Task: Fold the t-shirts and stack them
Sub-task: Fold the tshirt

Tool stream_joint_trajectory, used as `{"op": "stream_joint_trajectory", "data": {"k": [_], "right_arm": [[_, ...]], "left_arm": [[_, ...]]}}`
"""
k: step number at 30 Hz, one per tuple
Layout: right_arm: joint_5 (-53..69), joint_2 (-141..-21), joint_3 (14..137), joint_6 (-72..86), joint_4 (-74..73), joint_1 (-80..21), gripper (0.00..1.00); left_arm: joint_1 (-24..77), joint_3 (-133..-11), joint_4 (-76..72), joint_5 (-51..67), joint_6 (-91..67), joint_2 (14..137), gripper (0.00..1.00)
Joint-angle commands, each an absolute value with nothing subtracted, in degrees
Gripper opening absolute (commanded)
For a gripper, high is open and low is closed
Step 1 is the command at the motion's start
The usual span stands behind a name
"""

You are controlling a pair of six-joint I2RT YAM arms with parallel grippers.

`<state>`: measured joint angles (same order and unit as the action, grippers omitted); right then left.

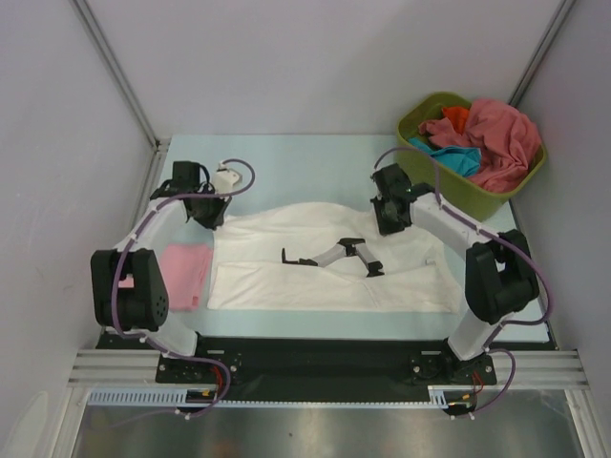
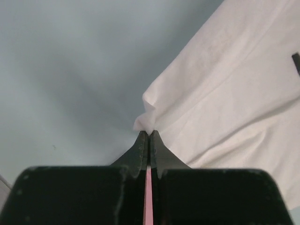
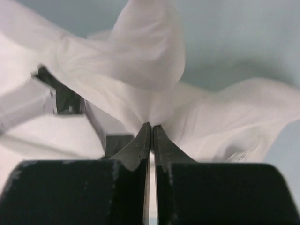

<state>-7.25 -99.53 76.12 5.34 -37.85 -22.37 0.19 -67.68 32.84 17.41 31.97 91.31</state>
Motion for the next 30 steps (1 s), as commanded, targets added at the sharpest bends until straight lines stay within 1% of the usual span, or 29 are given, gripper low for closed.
{"op": "stream_joint_trajectory", "data": {"k": [1,3,4,6,9,10,12,13,14,15,16,17,18,20,21,22,23,27,30], "right_arm": [[-10.10,-92.84,67.52,12.38,-37.18,-26.18,0.07],[-9.50,-90.89,61.54,14.84,-36.39,-27.94,0.16],[-7.06,-89.92,59.96,16.25,-35.78,-29.17,0.27],[-3.80,-87.81,57.06,17.49,-35.51,-29.79,0.37],[-2.03,-83.25,57.47,15.74,-38.40,-29.80,0.44],[-2.89,-82.01,58.35,13.99,-40.84,-29.10,0.48],[-2.47,-78.77,60.89,12.40,-42.27,-26.56,0.51],[-1.24,-78.14,61.60,12.13,-41.75,-24.80,0.52],[0.60,-77.87,62.39,11.95,-41.05,-19.83,0.51],[3.75,-78.57,63.01,11.95,-40.17,-17.86,0.48],[3.95,-79.36,64.76,12.04,-38.77,-16.28,0.37],[3.52,-80.41,65.91,11.26,-38.41,-15.30,0.33],[2.82,-81.90,67.31,10.73,-38.23,-15.29,0.31],[2.64,-86.64,71.78,9.24,-38.32,-16.51,0.33],[2.38,-88.23,73.11,8.79,-37.97,-16.96,0.36],[2.46,-91.55,74.26,8.35,-37.27,-17.57,0.44],[2.63,-93.15,76.88,7.91,-37.35,-18.36,0.46],[3.95,-101.76,83.75,5.10,-38.76,-23.89,0.51],[5.26,-106.95,86.48,4.57,-38.68,-26.01,0.51]], "left_arm": [[0.26,-61.90,36.11,16.00,38.13,87.38,0.00],[0.26,-60.04,36.65,15.47,39.02,86.05,0.00],[0.26,-58.64,36.65,15.03,39.28,85.61,0.00],[0.26,-57.66,36.13,14.33,39.37,84.82,0.00],[0.26,-57.13,35.86,14.59,39.38,84.11,0.00],[0.26,-57.04,35.60,14.42,39.55,83.94,0.00],[0.26,-57.13,35.16,14.15,39.55,84.02,0.00],[0.26,-57.22,35.07,14.06,39.64,83.94,0.00],[0.26,-57.39,35.16,13.98,39.55,84.02,0.00],[0.26,-57.48,34.98,13.89,39.64,84.20,0.00],[0.26,-57.65,34.81,13.80,39.55,84.11,0.00],[0.26,-57.74,34.80,13.71,39.46,84.20,0.01],[0.26,-57.92,34.80,13.62,39.46,84.20,0.00],[0.26,-58.18,34.98,13.62,39.38,84.11,0.00],[0.26,-58.27,35.15,13.62,39.38,84.20,0.00],[0.26,-58.36,34.98,13.62,39.29,84.20,0.00],[0.26,-58.36,35.07,13.54,39.11,84.29,0.00],[0.26,-58.62,35.16,13.80,38.41,84.55,0.00],[0.26,-58.71,35.24,13.62,38.14,84.73,0.00]]}}
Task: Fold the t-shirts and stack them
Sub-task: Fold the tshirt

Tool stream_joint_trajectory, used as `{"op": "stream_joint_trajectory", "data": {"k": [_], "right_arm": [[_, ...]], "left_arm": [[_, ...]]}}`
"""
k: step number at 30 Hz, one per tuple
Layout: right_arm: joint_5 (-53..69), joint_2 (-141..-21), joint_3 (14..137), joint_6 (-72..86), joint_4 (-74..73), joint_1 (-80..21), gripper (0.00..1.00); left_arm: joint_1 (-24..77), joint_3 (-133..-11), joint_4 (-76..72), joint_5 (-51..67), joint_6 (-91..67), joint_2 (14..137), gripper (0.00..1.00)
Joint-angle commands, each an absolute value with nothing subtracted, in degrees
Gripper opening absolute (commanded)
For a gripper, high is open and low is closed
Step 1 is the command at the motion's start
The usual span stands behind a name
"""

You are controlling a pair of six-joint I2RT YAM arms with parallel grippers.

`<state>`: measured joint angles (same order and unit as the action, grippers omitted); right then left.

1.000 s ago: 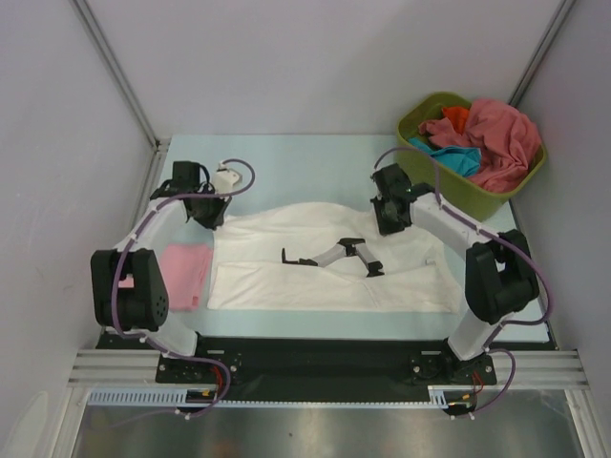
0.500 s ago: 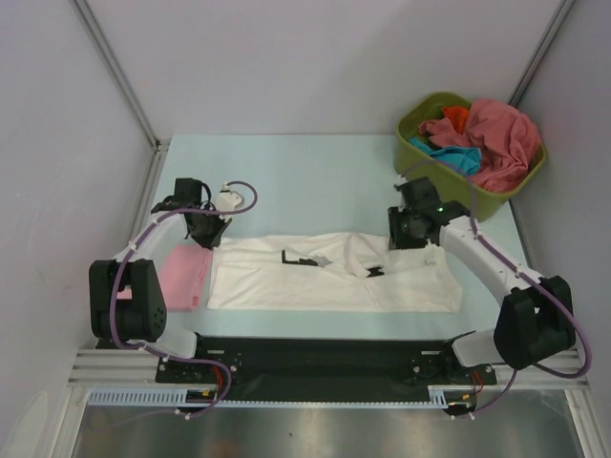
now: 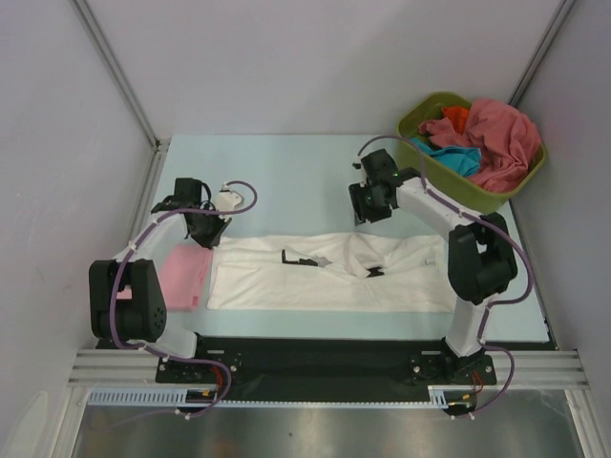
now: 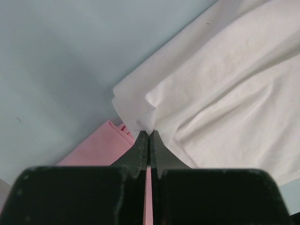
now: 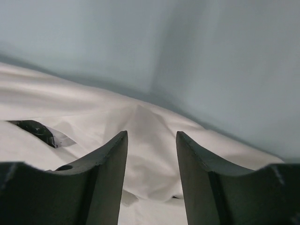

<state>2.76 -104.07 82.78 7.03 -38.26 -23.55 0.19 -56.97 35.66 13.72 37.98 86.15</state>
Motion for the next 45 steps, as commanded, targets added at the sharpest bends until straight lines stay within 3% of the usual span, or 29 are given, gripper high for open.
{"op": "stream_joint_trajectory", "data": {"k": [1,9,11,12,15,23,30,36,38,42,45], "right_arm": [[5.97,-107.92,86.66,4.66,-38.58,-26.28,0.51],[9.58,-112.15,86.93,7.47,-39.99,-26.37,0.45],[8.71,-111.45,85.87,8.43,-39.38,-26.37,0.30],[7.57,-111.27,85.61,8.87,-39.55,-26.19,0.17],[6.16,-111.27,85.43,9.84,-41.12,-25.05,0.00],[-3.68,-96.35,79.29,16.43,-46.75,-21.62,0.00],[-9.31,-76.60,57.08,32.41,-52.20,-22.06,0.00],[-9.06,-65.23,47.91,45.69,-54.75,-23.03,0.00],[-6.70,-64.60,45.45,47.54,-55.19,-23.29,0.04],[-6.85,-63.46,44.82,49.66,-58.17,-22.77,0.46],[-8.53,-61.09,47.01,47.39,-56.36,-17.87,0.55]], "left_arm": [[0.26,-58.71,35.24,13.62,38.14,84.81,0.00],[0.26,-59.24,35.51,13.10,38.50,85.17,0.00],[0.26,-59.50,35.51,13.18,38.58,85.17,0.00],[0.26,-59.50,35.59,13.18,38.58,85.25,0.00],[0.26,-59.59,35.42,13.01,38.67,85.34,0.00],[0.26,-60.12,36.47,12.22,39.99,84.90,0.00],[0.26,-60.82,36.65,13.01,40.95,85.25,0.01],[0.26,-61.17,36.47,13.54,41.84,85.34,0.00],[0.26,-61.17,36.39,13.45,42.10,85.43,0.00],[0.26,-61.09,36.30,13.71,42.10,85.08,0.00],[0.26,-60.56,36.30,13.71,42.10,84.82,0.00]]}}
